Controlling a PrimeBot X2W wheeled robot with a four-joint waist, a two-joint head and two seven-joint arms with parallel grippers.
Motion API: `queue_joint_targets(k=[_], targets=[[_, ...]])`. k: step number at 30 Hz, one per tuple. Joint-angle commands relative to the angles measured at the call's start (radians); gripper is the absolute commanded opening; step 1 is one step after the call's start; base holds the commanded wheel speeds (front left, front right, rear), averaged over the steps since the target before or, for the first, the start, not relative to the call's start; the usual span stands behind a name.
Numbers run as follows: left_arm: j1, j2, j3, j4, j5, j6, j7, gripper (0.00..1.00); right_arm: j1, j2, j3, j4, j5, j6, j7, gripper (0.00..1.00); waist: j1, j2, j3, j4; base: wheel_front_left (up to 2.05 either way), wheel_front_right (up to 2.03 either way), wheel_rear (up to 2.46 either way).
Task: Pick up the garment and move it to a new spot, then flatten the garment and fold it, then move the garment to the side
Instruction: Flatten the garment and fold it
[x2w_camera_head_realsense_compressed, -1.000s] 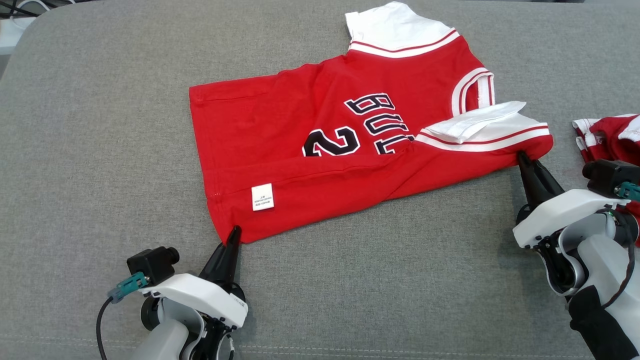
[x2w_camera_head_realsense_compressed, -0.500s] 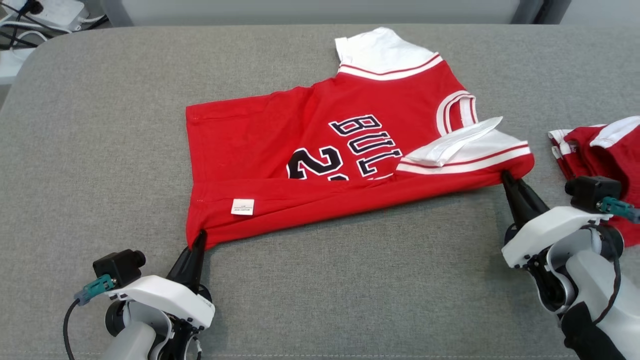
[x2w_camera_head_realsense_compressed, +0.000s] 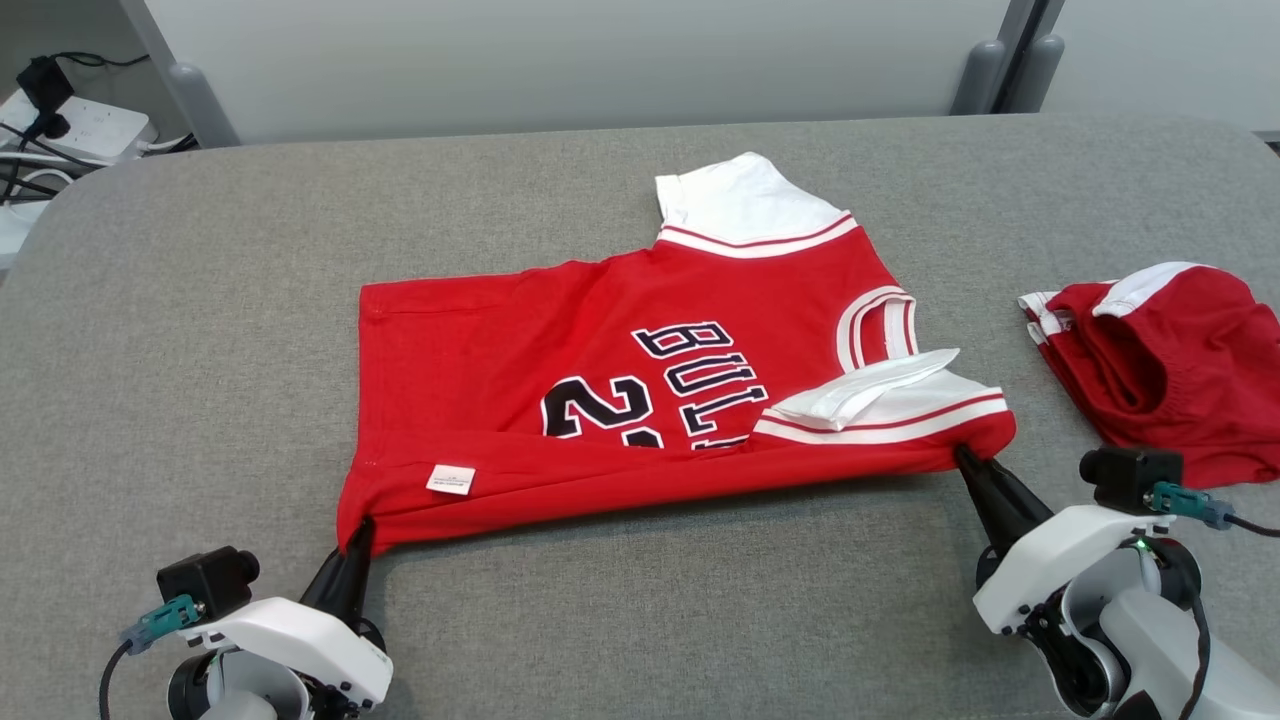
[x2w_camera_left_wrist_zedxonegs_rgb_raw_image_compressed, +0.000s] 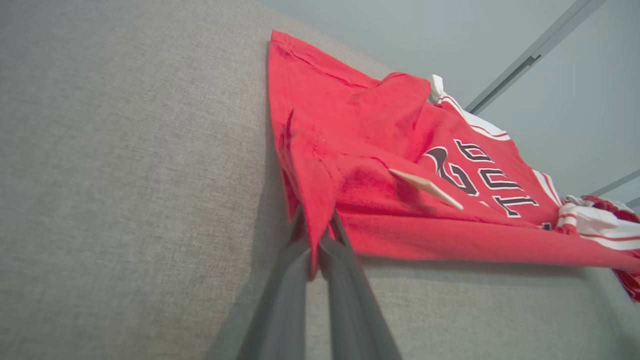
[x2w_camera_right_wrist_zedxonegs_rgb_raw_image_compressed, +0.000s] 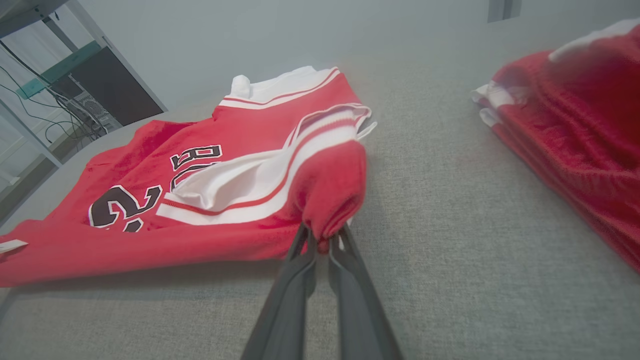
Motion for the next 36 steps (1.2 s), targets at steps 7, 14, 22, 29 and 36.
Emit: queue_joint_targets(k=[7,14,22,29,36], targets=[[0.000,0.049,0.035,0.007,0.002,0.000,-0.006,0.00,0.050,-0.032,0.038,-0.023,0.041,0.000,-0.006,0.00,0.0000,0.0000,-0.013,0.002,0.00,0.00,0.00],[-0.003,0.031,0.027,0.040,0.020,0.000,-0.006,0.61,0.050,-0.020,0.063,0.015,0.054,0.000,-0.006,1.00,0.0000,0.0000,-0.006,0.004,0.00,0.00,0.00],[-0.018,0.015,0.090,0.057,0.105,0.001,-0.006,1.00,0.020,-0.019,0.014,0.051,0.026,0.000,-0.006,1.00,0.0000,0.0000,0.003,0.017,0.00,0.00,0.00],[0.015,-0.023,0.223,-0.004,0.279,0.014,-0.006,1.00,0.025,-0.020,-0.104,0.032,-0.052,0.000,-0.006,1.00,0.0000,0.0000,-0.012,0.028,0.00,0.00,0.00],[0.027,-0.066,0.297,-0.037,0.401,0.006,-0.006,1.00,0.031,-0.009,-0.194,-0.018,-0.137,0.000,-0.006,1.00,0.0000,0.0000,-0.028,0.026,0.00,0.00,0.00]])
